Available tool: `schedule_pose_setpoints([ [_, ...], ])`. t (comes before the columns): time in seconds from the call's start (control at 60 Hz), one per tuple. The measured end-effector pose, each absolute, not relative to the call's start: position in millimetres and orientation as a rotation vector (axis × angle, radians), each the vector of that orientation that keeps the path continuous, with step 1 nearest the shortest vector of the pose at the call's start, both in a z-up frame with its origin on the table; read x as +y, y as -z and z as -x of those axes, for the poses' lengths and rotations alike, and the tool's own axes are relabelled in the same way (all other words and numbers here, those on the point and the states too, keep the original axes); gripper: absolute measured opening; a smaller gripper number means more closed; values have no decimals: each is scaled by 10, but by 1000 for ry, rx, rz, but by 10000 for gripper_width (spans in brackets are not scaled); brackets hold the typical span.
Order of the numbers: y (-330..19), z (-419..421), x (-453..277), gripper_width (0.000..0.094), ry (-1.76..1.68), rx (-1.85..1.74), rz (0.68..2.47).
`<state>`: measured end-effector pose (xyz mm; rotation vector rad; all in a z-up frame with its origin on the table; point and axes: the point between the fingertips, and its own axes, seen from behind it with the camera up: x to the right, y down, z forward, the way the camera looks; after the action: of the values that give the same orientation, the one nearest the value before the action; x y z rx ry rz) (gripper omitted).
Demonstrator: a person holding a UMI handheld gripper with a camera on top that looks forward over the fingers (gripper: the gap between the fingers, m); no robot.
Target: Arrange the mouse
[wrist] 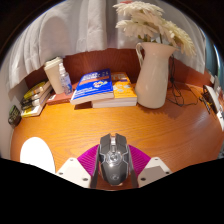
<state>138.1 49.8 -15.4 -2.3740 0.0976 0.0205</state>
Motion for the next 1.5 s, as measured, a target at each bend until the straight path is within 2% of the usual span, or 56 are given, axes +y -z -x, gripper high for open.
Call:
schedule_pose_setpoints([
  [0.2,165,-1379,506,325,32,65,2386],
  [0.3,149,-1417,483,322,35,93,2414],
  [0.367,6,-1423,493,322,41,130,2402],
  [0.533,-1058,-1327,636,325,78,165,2250],
  [0.7,-2195,-817,632,327,74,143,2084],
  [0.767,-2468,-499,564,328,46,129,2048],
  [0.85,-2600,-48,466,328,12,99,2030],
  [0.9,-2534,207,410,328,6,66,2039],
  [0.983,-2184,647,305,325,-20,31,2088],
  [1.267,-468,1318,-38,324,-9,-75,2332],
  [1.4,-18,1284,-96,326,9,-71,2393],
  [1.5,111,1257,-112,357,-11,-39,2405],
])
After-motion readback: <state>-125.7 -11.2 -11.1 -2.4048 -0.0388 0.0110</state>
